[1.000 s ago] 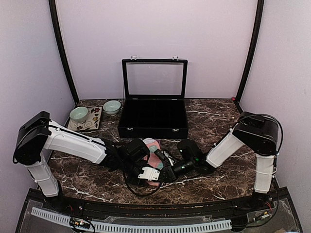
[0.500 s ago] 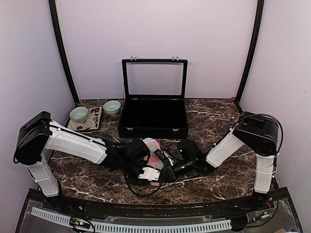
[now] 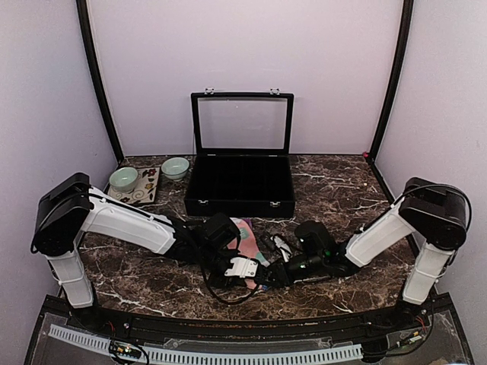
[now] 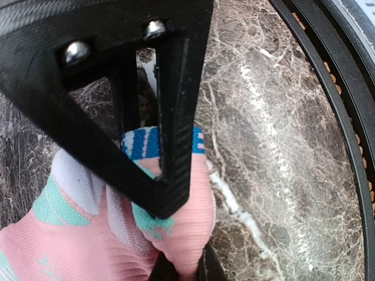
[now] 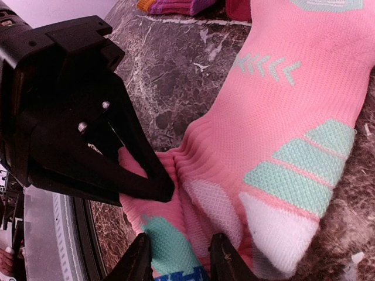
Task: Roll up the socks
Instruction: Roll the sock at the center of the board.
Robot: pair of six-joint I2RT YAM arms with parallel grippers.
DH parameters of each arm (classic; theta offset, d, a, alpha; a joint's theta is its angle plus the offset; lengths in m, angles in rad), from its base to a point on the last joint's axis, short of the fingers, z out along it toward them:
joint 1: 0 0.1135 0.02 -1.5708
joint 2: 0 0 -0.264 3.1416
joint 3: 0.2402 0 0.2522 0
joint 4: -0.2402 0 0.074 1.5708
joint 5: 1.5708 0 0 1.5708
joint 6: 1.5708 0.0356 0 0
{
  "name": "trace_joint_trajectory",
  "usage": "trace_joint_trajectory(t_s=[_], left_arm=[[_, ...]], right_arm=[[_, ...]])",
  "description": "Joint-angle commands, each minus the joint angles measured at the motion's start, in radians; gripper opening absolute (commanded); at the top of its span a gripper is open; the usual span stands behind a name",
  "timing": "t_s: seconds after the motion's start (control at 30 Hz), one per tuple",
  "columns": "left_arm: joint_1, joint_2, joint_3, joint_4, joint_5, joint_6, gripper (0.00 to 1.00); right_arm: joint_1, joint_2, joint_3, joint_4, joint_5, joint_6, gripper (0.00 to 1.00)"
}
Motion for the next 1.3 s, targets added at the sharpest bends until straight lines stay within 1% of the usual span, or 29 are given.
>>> trace_joint_trajectory(t_s=[0.0, 0.1, 0.17, 0.2, 0.23, 0.33, 0.43, 0.5, 0.6, 0.73, 0.83, 1.03, 1.13, 1.27], left_arm=[[0.017, 0.045, -0.022, -0.177, 0.026, -0.026, 0.0], [0.022, 0.053, -0.02, -0.193, 0.043, -0.029, 0.0], [0.027, 0.06, -0.011, -0.209, 0.061, -0.031, 0.0], [0.03, 0.066, -0.003, -0.223, 0.075, -0.031, 0.0], [0.033, 0.073, 0.005, -0.239, 0.091, -0.029, 0.0], [0.047, 0.113, 0.045, -0.302, 0.145, -0.023, 0.0], [0.067, 0.166, 0.091, -0.354, 0.192, -0.015, 0.0], [0.084, 0.195, 0.122, -0.392, 0.239, -0.009, 0.0], [0.119, 0.231, 0.169, -0.453, 0.318, 0.013, 0.0], [0.132, 0.293, 0.235, -0.555, 0.352, 0.071, 0.0], [0.138, 0.343, 0.288, -0.62, 0.368, 0.099, 0.0], [0.144, 0.422, 0.371, -0.736, 0.413, 0.135, 0.0], [0.145, 0.441, 0.392, -0.783, 0.43, 0.158, 0.0], [0.148, 0.45, 0.404, -0.803, 0.432, 0.162, 0.0]], right_arm=[[-0.014, -0.028, -0.087, -0.117, 0.156, -0.032, 0.35], [-0.012, -0.158, -0.167, -0.026, 0.216, -0.05, 0.36], [0.002, -0.302, -0.25, 0.063, 0.274, -0.101, 0.41], [0.01, -0.367, -0.297, 0.088, 0.301, -0.135, 0.45], [0.016, -0.424, -0.314, 0.088, 0.319, -0.174, 0.46], [0.034, -0.53, -0.304, -0.01, 0.333, -0.291, 0.46], [0.062, -0.573, -0.261, -0.116, 0.332, -0.372, 0.45], [0.109, -0.593, -0.24, -0.168, 0.359, -0.43, 0.45], [0.217, -0.578, -0.196, -0.236, 0.447, -0.536, 0.44], [0.286, -0.521, -0.137, -0.286, 0.5, -0.638, 0.44], [0.302, -0.45, -0.088, -0.306, 0.497, -0.721, 0.43], [0.304, -0.314, 0.012, -0.279, 0.461, -0.861, 0.43], [0.306, -0.241, 0.06, -0.254, 0.45, -0.901, 0.42], [0.304, -0.171, 0.085, -0.215, 0.431, -0.925, 0.41]])
